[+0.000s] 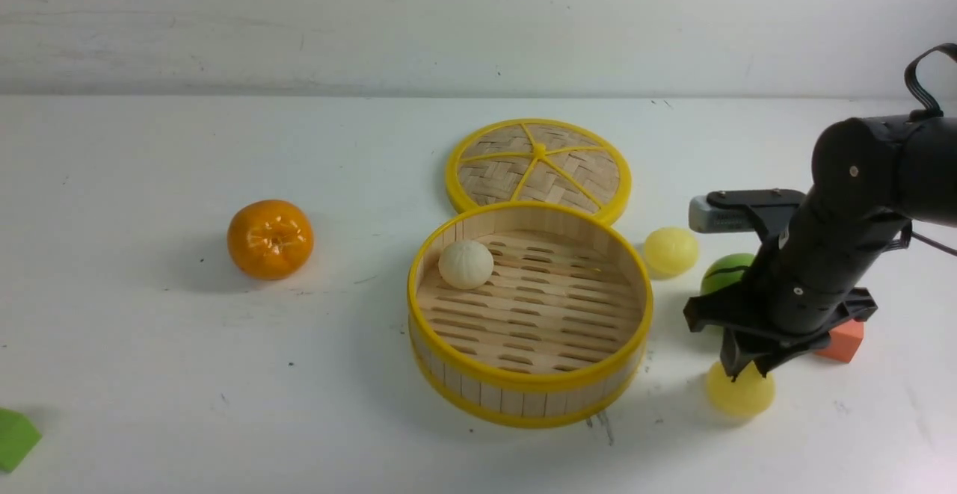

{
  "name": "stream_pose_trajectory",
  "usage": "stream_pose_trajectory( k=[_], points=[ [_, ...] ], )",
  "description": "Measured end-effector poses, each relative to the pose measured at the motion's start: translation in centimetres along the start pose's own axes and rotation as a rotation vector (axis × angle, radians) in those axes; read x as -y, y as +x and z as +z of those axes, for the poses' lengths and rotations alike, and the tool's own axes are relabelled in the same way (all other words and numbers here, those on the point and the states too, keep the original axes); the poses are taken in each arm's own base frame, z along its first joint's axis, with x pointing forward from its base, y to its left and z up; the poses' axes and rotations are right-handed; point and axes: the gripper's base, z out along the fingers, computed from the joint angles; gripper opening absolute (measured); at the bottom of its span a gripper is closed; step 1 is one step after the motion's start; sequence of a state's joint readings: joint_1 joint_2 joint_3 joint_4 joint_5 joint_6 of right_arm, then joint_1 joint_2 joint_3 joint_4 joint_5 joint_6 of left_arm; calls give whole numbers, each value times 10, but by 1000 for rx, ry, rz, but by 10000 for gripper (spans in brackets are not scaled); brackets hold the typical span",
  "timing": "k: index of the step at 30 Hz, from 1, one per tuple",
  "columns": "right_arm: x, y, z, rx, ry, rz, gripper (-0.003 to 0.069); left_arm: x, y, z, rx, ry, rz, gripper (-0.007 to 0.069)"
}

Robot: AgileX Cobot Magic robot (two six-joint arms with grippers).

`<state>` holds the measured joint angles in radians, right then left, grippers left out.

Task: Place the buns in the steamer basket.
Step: Use the right arm to grab a steamed stuffed bun, then use the right arm to put the steamed stuffed bun into the steamer

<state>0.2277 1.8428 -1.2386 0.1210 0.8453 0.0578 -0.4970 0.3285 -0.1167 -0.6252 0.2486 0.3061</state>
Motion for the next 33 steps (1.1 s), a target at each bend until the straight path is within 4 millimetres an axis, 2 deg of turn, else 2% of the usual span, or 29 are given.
stream_pose_trajectory(
  k=[3,8,11,12,14,15,17,20,22,25,27,30,33],
  points=[
    [1,-1,8,-11,2,3,253,0,0,0,0,0,0,24],
    [1,-3,10,5,2,3,221,0,0,0,0,0,0,29],
    [1,-3,10,9,2,3,176,0,0,0,0,0,0,29],
    [1,-3,10,5,2,1,127,0,0,0,0,0,0,29],
    [1,-3,10,1,2,-6,95,0,0,0,0,0,0,29],
    [1,-2,10,-7,2,-26,32,0,0,0,0,0,0,29],
    [1,-2,10,-14,3,-41,3,0,0,0,0,0,0,32],
    [0,0,6,-28,2,-52,-1,0,0,0,0,0,0,37],
    [-2,2,-1,-25,-1,-64,-1,0,0,0,0,0,0,38],
    [-20,7,-35,53,-42,-102,-2,0,0,0,0,0,0,38],
    [-40,9,-61,142,-92,-151,-2,0,0,0,0,0,0,39],
    [-61,1,-80,249,-147,-191,-2,0,0,0,0,0,0,39],
    [-75,-11,-85,321,-176,-210,-2,0,0,0,0,0,0,40]
  ],
)
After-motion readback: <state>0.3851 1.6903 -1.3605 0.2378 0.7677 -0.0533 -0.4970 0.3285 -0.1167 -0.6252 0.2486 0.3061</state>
